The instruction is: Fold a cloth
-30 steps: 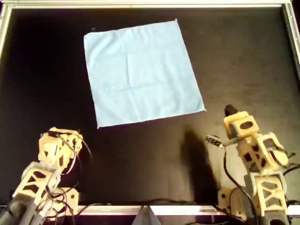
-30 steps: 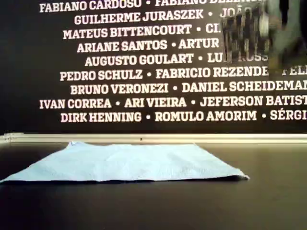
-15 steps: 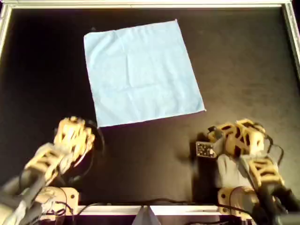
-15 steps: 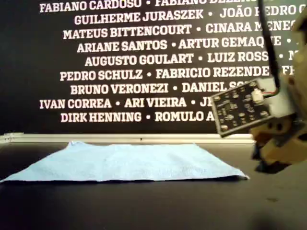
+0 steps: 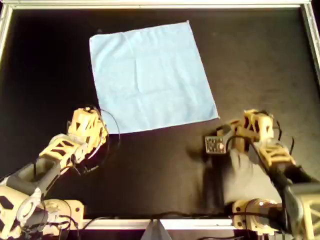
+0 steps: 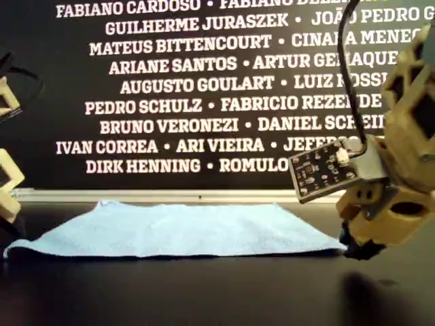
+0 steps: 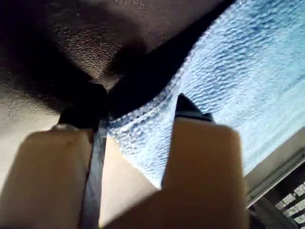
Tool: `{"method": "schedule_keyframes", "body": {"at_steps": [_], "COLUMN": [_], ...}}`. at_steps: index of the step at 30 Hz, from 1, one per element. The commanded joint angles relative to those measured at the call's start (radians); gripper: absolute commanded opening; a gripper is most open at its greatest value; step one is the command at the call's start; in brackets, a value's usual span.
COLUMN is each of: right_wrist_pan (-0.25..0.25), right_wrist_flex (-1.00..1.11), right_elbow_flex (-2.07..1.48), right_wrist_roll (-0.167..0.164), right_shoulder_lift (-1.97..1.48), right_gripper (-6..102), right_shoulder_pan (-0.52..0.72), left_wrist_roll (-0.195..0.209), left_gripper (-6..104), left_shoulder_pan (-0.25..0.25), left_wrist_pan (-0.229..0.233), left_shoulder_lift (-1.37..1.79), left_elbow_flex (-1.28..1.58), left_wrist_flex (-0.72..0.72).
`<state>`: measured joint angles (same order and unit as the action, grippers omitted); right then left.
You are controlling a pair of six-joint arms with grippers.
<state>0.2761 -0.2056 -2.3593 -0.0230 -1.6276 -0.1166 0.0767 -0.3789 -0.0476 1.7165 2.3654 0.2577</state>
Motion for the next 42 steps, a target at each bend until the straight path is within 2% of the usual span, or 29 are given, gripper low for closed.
{"method": "schedule_keyframes", "body": {"at_steps": [1,14,18,21,23,27,29,31,33,34,37,42], "right_wrist_pan": [0.012,0.000,0.002,0.009,0.006,0.014,0.012,0.000,0.008,0.005,0.014,0.000], "right_wrist_flex": [0.043,0.043,0.043,0.041,0.041,0.041,0.041,0.041,0.041,0.041,0.031,0.025], "right_elbow_flex": [0.106,0.236,0.236,0.236,0.236,0.236,0.236,0.236,0.235,0.215,0.210,0.236], "right_wrist_roll": [0.006,0.006,0.003,-0.009,0.002,0.002,-0.011,-0.011,0.003,-0.012,-0.011,0.000], "right_shoulder_lift": [0.031,0.137,0.135,0.135,0.135,0.126,0.114,0.129,0.135,0.126,0.121,0.135], "right_gripper": [28,28,34,42,46,47,48,48,48,48,48,48], "right_shoulder_pan": [0.002,0.000,0.000,0.000,0.000,0.000,0.002,0.008,0.009,0.006,0.002,-0.002], "left_wrist_roll": [0.006,0.006,-0.005,0.002,0.005,-0.003,-0.006,-0.006,-0.008,-0.008,-0.008,0.005], "left_gripper": [52,52,52,58,64,77,80,81,81,81,82,82], "left_shoulder_pan": [-0.026,-0.026,-0.044,-0.064,-0.064,-0.064,-0.064,-0.064,-0.064,-0.064,-0.064,-0.066], "left_wrist_pan": [0.005,0.005,0.005,0.006,0.008,0.008,0.008,0.008,0.008,0.008,0.008,0.006], "left_shoulder_lift": [-0.009,-0.009,-0.003,-0.002,-0.002,-0.009,-0.009,-0.009,-0.008,-0.009,-0.005,0.011], "left_elbow_flex": [-0.014,-0.015,-0.015,-0.015,-0.015,-0.015,-0.012,-0.012,-0.008,-0.009,-0.011,0.005], "left_wrist_flex": [-0.009,-0.009,-0.009,-0.009,-0.009,-0.009,-0.009,-0.009,-0.008,-0.008,-0.008,-0.006]}}
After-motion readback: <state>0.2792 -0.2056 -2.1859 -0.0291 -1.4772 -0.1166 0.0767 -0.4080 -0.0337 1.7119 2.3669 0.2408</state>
